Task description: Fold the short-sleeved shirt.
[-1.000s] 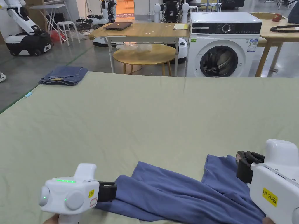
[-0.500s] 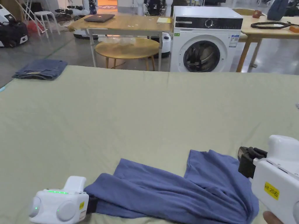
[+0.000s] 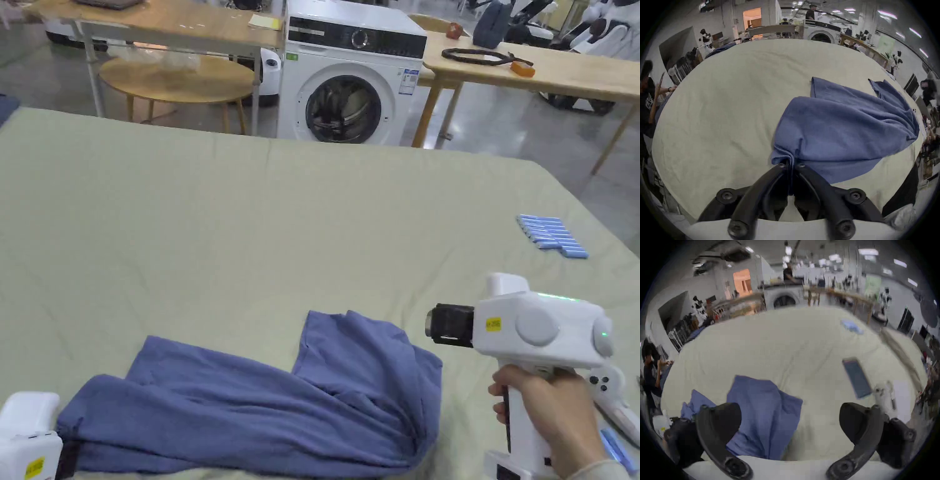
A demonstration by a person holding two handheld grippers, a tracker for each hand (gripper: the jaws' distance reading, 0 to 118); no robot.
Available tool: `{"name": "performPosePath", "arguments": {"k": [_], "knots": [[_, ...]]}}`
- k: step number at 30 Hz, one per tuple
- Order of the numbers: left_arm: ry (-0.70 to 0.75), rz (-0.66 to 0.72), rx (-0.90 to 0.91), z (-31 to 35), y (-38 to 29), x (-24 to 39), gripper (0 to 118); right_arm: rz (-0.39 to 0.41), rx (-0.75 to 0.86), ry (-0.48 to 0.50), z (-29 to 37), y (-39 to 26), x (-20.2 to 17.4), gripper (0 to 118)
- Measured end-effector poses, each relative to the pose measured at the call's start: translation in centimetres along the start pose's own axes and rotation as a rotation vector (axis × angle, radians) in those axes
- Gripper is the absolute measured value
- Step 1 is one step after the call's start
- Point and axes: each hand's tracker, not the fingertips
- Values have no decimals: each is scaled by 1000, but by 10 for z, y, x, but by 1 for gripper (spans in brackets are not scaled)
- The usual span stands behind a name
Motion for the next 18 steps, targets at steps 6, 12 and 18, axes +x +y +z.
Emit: {"name": "performPosePath", "arguments": {"k": [6,12,18], "knots": [[-7,6,-8,0,-3,-5,0,-217,-178,11,-82,5,29,90],[-8,5,-24,-3,1,-14,0,-225,-227,5,-94,-2,21,64],[-17,18,-44,1,8,-13,0,-250,-252,6,-99,-6,13,4]]}}
